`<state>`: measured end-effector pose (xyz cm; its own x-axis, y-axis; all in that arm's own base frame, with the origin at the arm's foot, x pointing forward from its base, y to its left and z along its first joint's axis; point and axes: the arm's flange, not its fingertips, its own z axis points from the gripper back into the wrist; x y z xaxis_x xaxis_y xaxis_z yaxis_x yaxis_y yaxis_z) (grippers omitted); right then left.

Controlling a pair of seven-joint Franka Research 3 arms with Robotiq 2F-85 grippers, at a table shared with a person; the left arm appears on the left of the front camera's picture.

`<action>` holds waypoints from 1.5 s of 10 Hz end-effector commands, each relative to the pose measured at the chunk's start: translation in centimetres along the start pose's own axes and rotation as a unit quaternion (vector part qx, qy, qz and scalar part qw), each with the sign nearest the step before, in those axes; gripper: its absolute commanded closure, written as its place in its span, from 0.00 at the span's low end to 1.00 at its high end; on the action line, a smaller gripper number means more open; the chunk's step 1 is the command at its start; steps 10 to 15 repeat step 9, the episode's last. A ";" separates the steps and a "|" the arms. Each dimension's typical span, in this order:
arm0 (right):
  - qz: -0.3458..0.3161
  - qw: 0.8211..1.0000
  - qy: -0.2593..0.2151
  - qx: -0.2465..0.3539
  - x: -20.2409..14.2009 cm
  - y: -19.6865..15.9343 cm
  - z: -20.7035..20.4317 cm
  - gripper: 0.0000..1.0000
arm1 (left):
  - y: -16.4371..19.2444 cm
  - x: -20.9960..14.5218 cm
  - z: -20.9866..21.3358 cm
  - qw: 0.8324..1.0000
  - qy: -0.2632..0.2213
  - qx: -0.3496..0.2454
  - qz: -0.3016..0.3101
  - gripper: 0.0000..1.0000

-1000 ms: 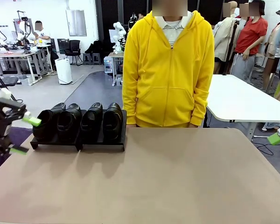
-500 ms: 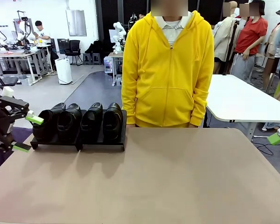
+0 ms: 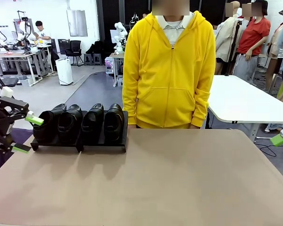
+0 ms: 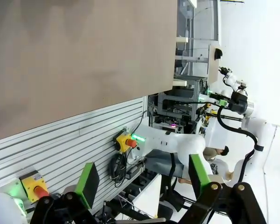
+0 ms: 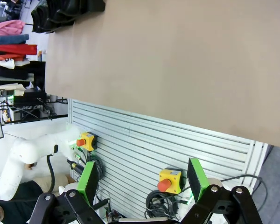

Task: Organize the shoes by placing them on the stand.
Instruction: Place the Shoe from the middle of the table onto the Shoes Stand.

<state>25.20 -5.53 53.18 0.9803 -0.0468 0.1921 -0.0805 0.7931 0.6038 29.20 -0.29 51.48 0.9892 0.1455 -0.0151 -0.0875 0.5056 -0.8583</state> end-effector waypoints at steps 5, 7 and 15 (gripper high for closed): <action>0.004 1.000 -0.001 0.015 0.1 0.2 0.2 0.00 | 0.1 -0.4 -0.3 1.000 0.001 -0.011 0.006 0.00; 0.004 1.000 -0.001 0.015 0.1 0.2 0.2 0.00 | 0.1 -0.4 -0.3 1.000 0.001 -0.011 0.006 0.00; 0.004 1.000 -0.001 0.015 0.1 0.2 0.2 0.00 | 0.1 -0.4 -0.3 1.000 0.001 -0.011 0.006 0.00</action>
